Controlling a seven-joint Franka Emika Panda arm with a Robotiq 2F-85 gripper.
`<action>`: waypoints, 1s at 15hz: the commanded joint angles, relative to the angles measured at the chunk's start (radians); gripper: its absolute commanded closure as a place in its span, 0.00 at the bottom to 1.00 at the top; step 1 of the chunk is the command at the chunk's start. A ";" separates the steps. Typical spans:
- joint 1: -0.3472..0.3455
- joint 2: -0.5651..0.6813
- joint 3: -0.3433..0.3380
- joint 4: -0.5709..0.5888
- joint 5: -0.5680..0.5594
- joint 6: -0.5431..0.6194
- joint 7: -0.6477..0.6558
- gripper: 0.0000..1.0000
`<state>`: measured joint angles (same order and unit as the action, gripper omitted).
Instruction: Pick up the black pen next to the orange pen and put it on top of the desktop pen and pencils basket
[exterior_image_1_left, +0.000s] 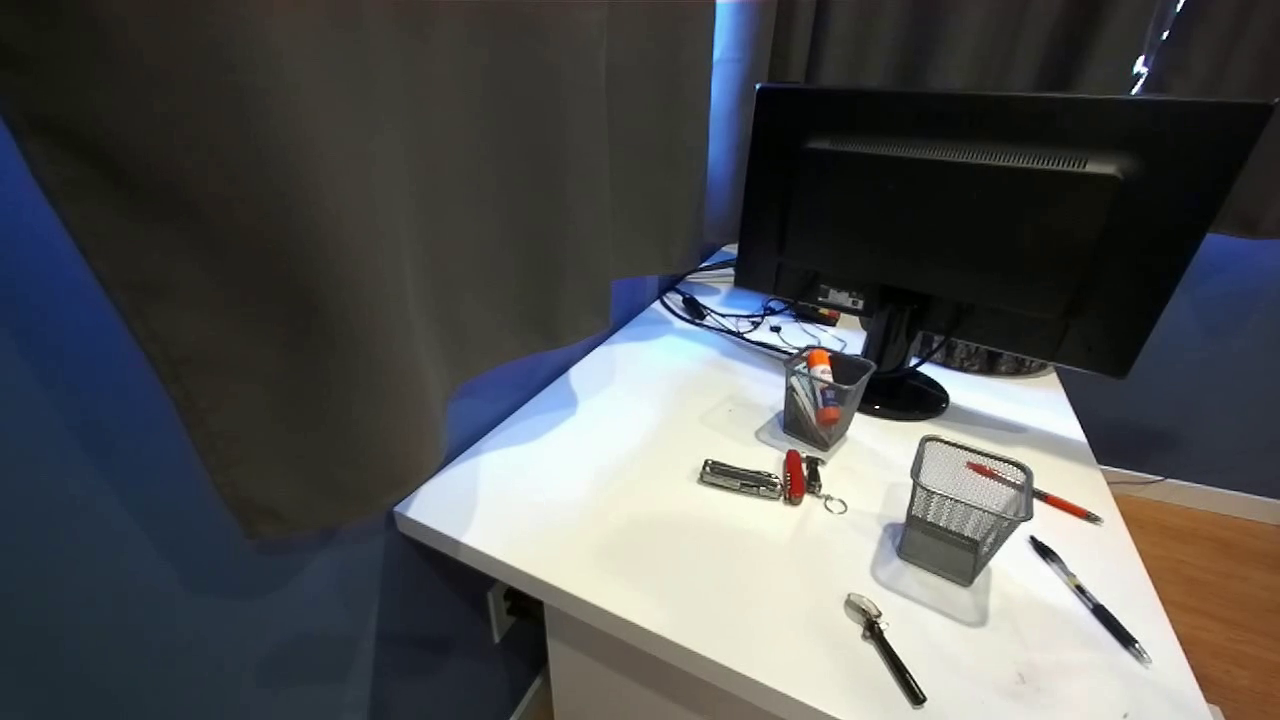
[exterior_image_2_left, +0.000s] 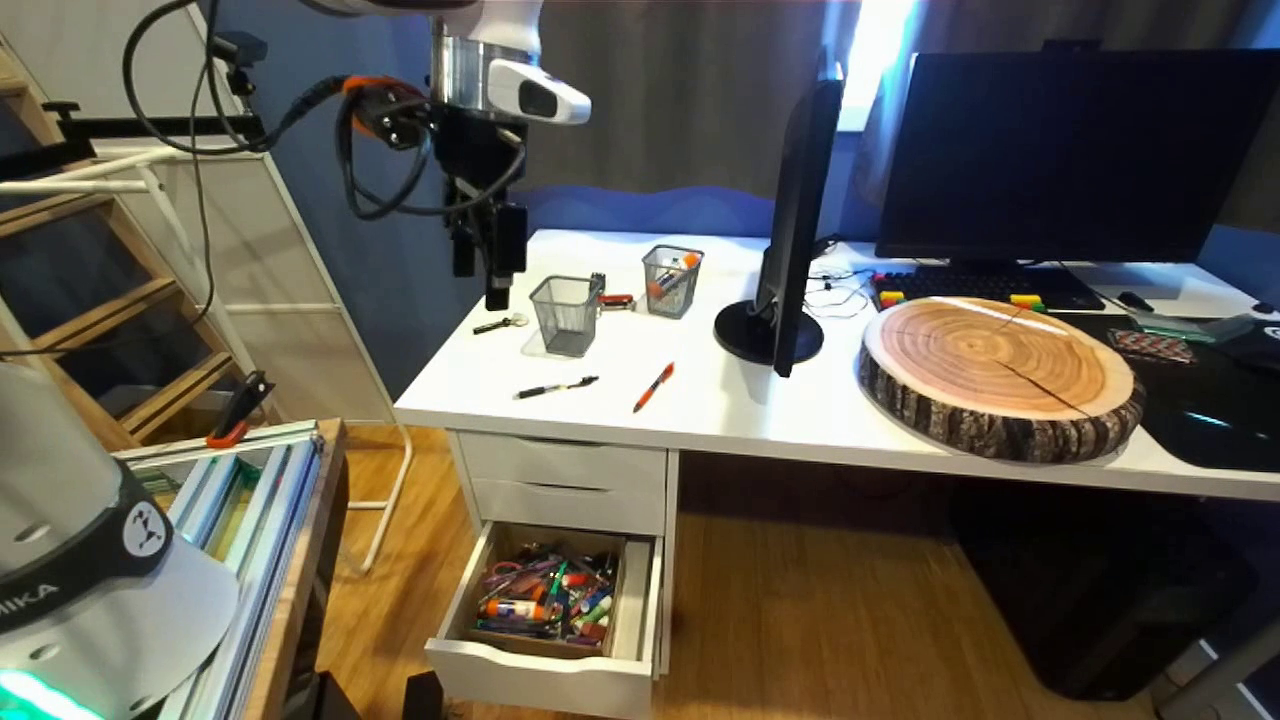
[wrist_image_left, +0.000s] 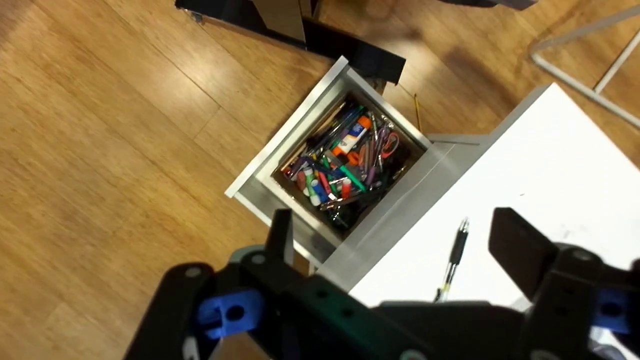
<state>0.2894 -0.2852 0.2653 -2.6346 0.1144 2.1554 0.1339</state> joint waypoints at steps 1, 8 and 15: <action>0.016 0.205 0.046 0.104 0.000 0.025 0.033 0.00; 0.014 0.204 0.044 0.097 0.000 0.025 0.019 0.00; 0.038 0.342 0.063 0.151 0.046 0.118 -0.076 0.00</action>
<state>0.3087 -0.0513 0.3160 -2.5310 0.1178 2.2053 0.1130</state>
